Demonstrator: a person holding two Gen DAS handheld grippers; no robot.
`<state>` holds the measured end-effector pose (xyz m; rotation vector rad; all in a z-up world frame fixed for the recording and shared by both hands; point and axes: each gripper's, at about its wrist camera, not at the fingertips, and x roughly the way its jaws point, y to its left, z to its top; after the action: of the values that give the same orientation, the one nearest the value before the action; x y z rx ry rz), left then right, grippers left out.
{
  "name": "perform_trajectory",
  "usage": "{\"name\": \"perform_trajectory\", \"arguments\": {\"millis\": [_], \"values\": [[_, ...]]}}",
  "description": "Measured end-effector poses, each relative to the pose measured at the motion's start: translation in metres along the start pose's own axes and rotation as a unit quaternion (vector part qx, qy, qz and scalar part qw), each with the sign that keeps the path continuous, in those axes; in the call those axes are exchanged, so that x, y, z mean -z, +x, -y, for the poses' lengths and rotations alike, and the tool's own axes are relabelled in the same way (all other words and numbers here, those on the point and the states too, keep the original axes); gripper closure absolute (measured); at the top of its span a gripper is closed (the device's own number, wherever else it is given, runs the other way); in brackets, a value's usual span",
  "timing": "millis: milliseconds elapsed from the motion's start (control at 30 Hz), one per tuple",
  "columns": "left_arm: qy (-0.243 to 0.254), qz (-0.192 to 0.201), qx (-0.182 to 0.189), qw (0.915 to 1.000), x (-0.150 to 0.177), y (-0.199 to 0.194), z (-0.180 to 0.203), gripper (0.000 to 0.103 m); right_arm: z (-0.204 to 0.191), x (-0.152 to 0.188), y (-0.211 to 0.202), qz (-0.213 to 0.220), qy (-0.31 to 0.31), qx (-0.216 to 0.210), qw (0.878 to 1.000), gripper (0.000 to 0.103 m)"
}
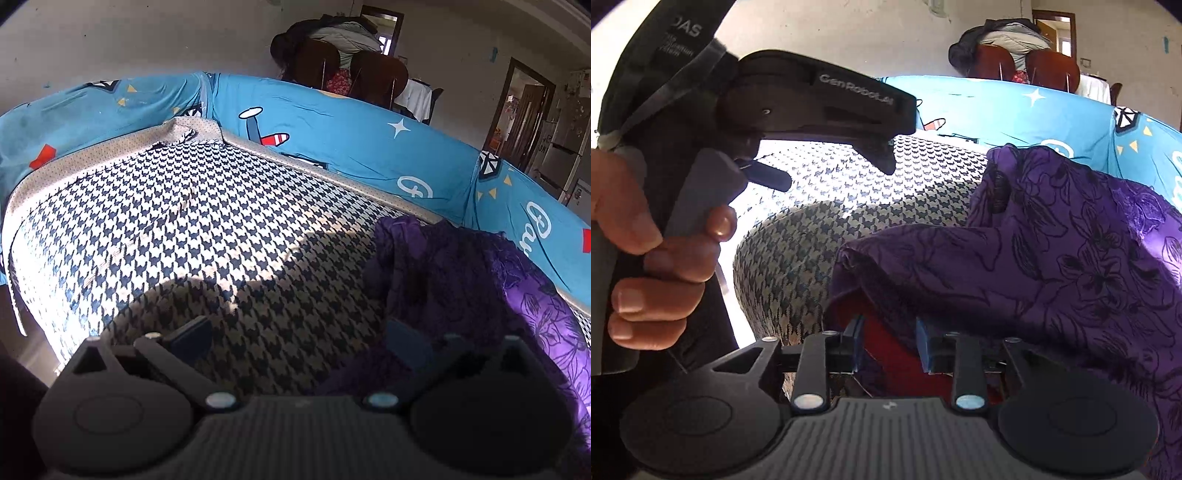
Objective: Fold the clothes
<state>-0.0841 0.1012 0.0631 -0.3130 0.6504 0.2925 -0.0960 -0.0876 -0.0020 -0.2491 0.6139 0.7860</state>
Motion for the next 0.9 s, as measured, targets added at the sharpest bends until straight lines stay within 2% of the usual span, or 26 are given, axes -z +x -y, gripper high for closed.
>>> {"name": "perform_trajectory", "arguments": {"millis": [300,333,400,500,600,733,800,900], "values": [[-0.012,-0.014,-0.009,0.9998,0.006,0.012,-0.008,0.0,-0.007,-0.002,0.032,-0.002,-0.03,0.018,0.999,0.074],[-0.012,-0.014,-0.01,0.9998,0.006,0.012,-0.008,0.0,-0.008,-0.002,0.034,0.0,-0.033,0.02,0.999,0.077],[-0.012,-0.012,-0.011,0.9998,0.007,0.012,-0.008,0.0,-0.008,-0.002,0.034,0.005,-0.033,0.02,0.999,0.091],[-0.012,-0.01,-0.012,0.9998,0.007,0.012,-0.008,0.0,-0.008,-0.003,0.028,-0.002,-0.03,-0.002,1.0,0.096],[-0.012,-0.007,-0.013,0.9998,0.007,0.011,-0.009,0.0,-0.009,-0.004,0.013,-0.009,-0.027,-0.051,0.998,0.097],[-0.011,-0.005,-0.019,0.9997,0.008,0.01,-0.011,0.0,-0.025,0.0,-0.01,-0.019,-0.065,-0.116,0.991,0.099],[-0.005,-0.003,-0.023,0.9997,0.009,0.009,-0.01,0.0,-0.035,0.005,-0.015,-0.021,-0.087,-0.116,0.989,0.099],[-0.004,0.003,-0.026,0.9997,0.01,0.006,-0.011,0.0,-0.04,0.009,-0.017,-0.028,-0.087,-0.113,0.989,0.099]]}}
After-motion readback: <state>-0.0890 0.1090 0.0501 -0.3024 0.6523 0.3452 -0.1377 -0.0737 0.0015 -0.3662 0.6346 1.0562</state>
